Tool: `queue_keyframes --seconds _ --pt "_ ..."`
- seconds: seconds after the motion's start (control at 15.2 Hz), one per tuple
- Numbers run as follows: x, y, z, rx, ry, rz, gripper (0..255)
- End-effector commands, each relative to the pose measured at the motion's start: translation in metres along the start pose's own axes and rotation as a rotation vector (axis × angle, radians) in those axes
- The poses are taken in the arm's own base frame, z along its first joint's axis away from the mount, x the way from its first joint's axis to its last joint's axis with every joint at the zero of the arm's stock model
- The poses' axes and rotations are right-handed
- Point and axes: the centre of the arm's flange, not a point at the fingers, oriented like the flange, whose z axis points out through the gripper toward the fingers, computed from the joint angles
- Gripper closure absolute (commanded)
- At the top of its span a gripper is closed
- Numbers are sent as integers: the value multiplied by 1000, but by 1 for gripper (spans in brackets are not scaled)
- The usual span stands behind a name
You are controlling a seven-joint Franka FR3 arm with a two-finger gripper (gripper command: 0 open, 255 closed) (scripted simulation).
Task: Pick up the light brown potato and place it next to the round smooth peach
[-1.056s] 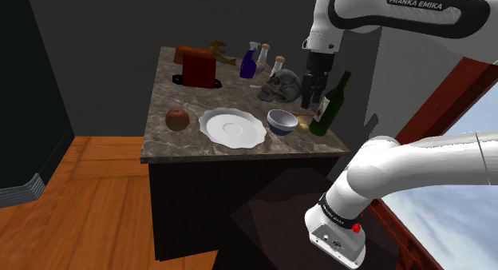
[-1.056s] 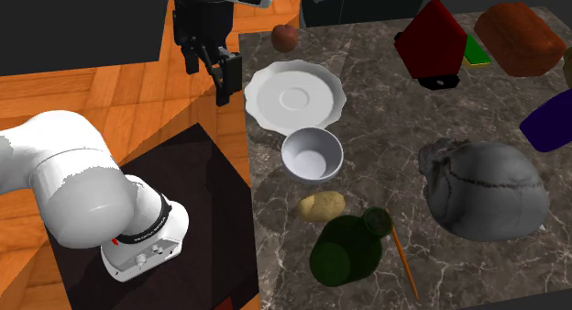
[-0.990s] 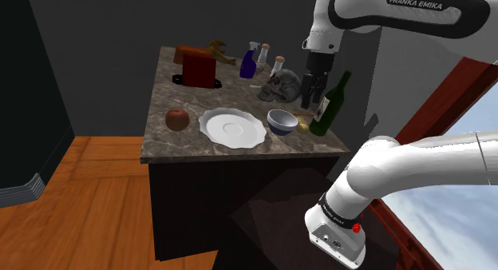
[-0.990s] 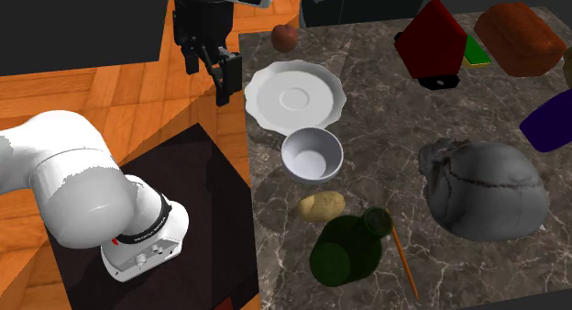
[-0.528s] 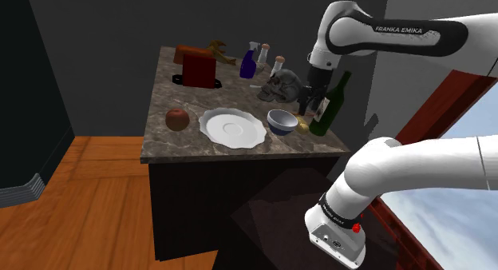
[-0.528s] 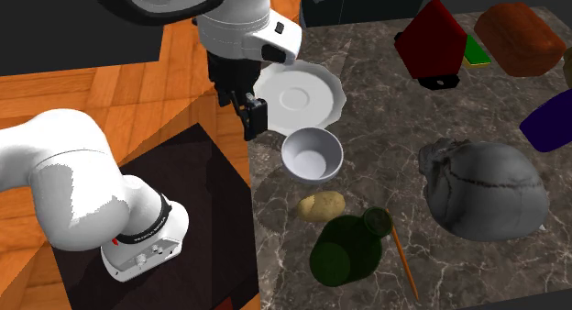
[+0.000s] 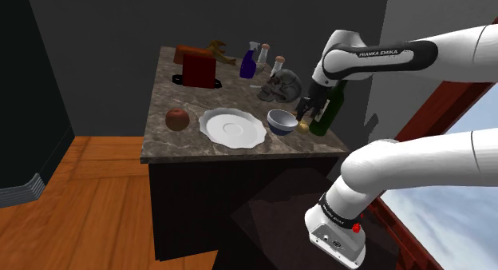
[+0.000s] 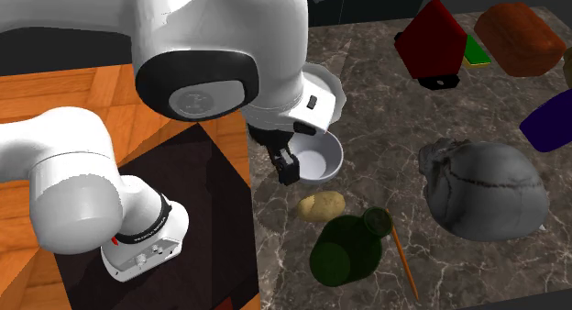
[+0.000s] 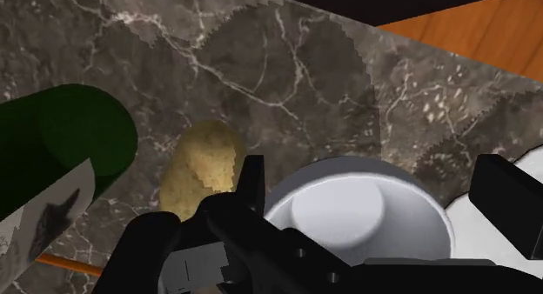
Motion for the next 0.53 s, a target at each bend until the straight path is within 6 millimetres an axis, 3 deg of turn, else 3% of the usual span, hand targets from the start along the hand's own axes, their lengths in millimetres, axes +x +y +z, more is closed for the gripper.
queue_keyframes --seconds 0.0,0.46 --pt "3 20 15 -3 39 39 0" --pt "14 88 67 -11 162 172 0"
